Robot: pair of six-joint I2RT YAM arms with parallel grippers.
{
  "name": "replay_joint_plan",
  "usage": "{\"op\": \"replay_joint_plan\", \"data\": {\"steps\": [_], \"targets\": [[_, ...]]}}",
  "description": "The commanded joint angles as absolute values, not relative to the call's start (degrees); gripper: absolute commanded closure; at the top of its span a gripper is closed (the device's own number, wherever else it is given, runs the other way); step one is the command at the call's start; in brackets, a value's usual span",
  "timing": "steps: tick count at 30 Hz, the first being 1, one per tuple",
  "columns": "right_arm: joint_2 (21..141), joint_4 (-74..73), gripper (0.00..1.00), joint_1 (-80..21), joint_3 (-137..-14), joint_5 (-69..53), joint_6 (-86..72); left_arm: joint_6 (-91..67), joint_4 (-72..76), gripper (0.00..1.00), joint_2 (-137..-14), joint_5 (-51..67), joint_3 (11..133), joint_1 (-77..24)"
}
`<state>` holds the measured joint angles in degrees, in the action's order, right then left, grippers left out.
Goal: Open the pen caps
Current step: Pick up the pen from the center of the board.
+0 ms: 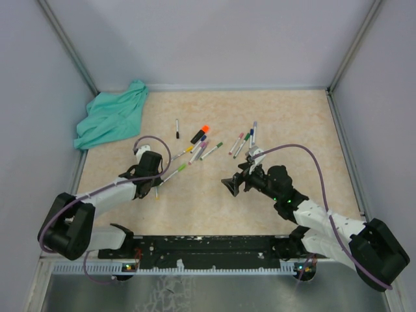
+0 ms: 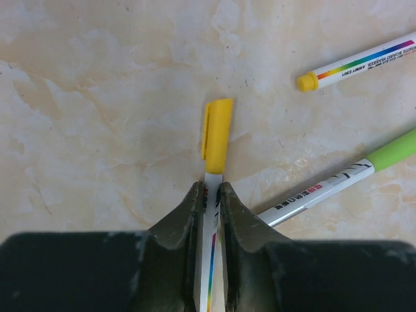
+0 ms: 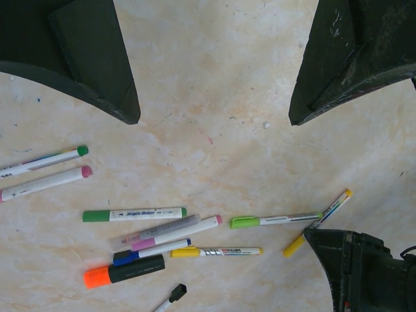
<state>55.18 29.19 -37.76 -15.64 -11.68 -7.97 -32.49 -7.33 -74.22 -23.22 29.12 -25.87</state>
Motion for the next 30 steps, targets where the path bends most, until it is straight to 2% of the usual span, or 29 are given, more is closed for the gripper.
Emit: {"op": "replay_joint_plan", "data": {"steps": [1,10,17,25,30], "targets": [[54.04,32.32,0.01,-38.15,-15.64,-11.69,-8.0,-33.93,-8.92,0.83,-75.32,-22.48,29.36,-25.64],[54.56,34.55,0.02,-38.15,-15.27,-14.88,-9.1,-35.07,-9.29,0.97,-66.9,-24.86,26.88,-25.65],[54.66,38.0,0.02,-38.17,-14.71,-20.06,-10.59,-34.38,-7.9,1.0,-57.18,-23.62,24.03,-25.83],[51.56,42.45,0.02,-38.18,-12.83,-23.49,-12.98,-33.7,0.23,1.0,-36.27,-5.8,16.67,-26.17],[54.93,51.95,0.02,-38.22,-10.84,-27.17,-17.38,-37.54,8.06,1.0,-29.14,5.25,12.35,-26.24]]}}
